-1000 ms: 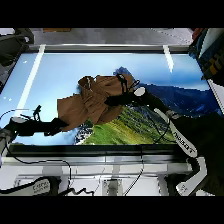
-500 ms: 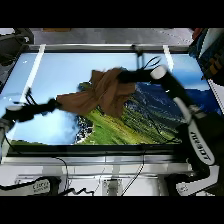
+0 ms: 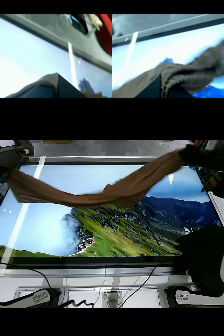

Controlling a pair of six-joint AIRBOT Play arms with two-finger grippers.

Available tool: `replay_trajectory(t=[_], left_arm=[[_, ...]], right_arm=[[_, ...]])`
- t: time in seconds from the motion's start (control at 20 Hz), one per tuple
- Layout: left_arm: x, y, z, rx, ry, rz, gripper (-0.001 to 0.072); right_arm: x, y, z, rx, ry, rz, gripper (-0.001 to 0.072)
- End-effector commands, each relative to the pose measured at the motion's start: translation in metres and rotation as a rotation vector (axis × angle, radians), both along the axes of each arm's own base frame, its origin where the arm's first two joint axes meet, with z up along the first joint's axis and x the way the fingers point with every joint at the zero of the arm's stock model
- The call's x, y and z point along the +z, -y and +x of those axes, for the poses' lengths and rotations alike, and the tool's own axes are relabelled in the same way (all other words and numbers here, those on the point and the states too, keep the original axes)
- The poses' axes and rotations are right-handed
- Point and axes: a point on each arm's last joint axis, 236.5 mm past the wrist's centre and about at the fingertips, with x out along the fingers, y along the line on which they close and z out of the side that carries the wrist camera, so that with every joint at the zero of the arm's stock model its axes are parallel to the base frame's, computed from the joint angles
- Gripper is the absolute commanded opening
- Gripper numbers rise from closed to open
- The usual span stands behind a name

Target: Fold the clothes and pants, and hang the long-sleeved shirts on hangers.

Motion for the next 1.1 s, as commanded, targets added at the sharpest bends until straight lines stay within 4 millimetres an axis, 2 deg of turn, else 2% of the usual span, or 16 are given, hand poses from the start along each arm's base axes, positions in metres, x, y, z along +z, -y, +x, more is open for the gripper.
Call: replay_trajectory(t=[0.0, 0.05, 0.1, 0.15, 0.25, 0.3, 0.45, 0.55, 0.65, 0.75, 0.9, 1.0, 1.05], left_arm=[[0.027, -0.046, -0.021, 0.082, 0.040, 0.034, 0.0020], [0.020, -0.050, -0.027, 0.074, 0.013, 0.041, 0.0021], [0.004, -0.053, -0.034, 0.058, -0.049, 0.076, 0.0020], [-0.018, -0.057, -0.043, 0.041, -0.138, 0.129, 0.0020], [-0.075, -0.072, -0.066, 0.042, -0.364, 0.240, 0.0021], [-0.106, -0.080, -0.079, 0.047, -0.467, 0.288, 0.0021], [-0.209, -0.093, -0.149, -0.005, -0.834, 0.338, 0.0020], [-0.252, -0.092, -0.187, -0.015, -0.949, 0.252, 0.0020], [-0.278, -0.093, -0.216, -0.013, -1.008, 0.184, 0.0020], [-0.289, -0.095, -0.238, -0.032, -1.042, 0.154, 0.0021], [-0.293, -0.104, -0.266, -0.040, -1.111, 0.157, 0.0021], [-0.299, -0.124, -0.299, -0.037, -1.251, 0.264, 0.0022], [-0.300, -0.130, -0.308, -0.035, -1.288, 0.294, 0.0021]], right_arm=[[0.019, 0.050, -0.036, -0.090, -0.023, -0.009, 0.0035], [0.011, 0.056, -0.047, -0.093, -0.071, -0.038, 0.0035], [-0.007, 0.061, -0.059, -0.093, -0.158, -0.088, 0.0035], [-0.035, 0.066, -0.076, -0.084, -0.289, -0.140, 0.0035], [-0.089, 0.068, -0.111, -0.051, -0.527, -0.167, 0.0034], [-0.111, 0.069, -0.120, -0.048, -0.584, -0.168, 0.0034], [-0.154, 0.062, -0.146, -0.082, -0.602, -0.141, 0.0034], [-0.188, 0.051, -0.184, -0.091, -0.642, -0.132, 0.0034], [-0.225, 0.033, -0.234, -0.071, -0.720, -0.123, 0.0035], [-0.251, 0.017, -0.279, -0.060, -0.779, -0.108, 0.0035], [-0.268, -0.003, -0.339, -0.012, -0.890, -0.103, 0.0034], [-0.271, 0.000, -0.367, -0.009, -0.963, -0.143, 0.0035], [-0.272, 0.005, -0.376, -0.019, -0.994, -0.170, 0.0035]])
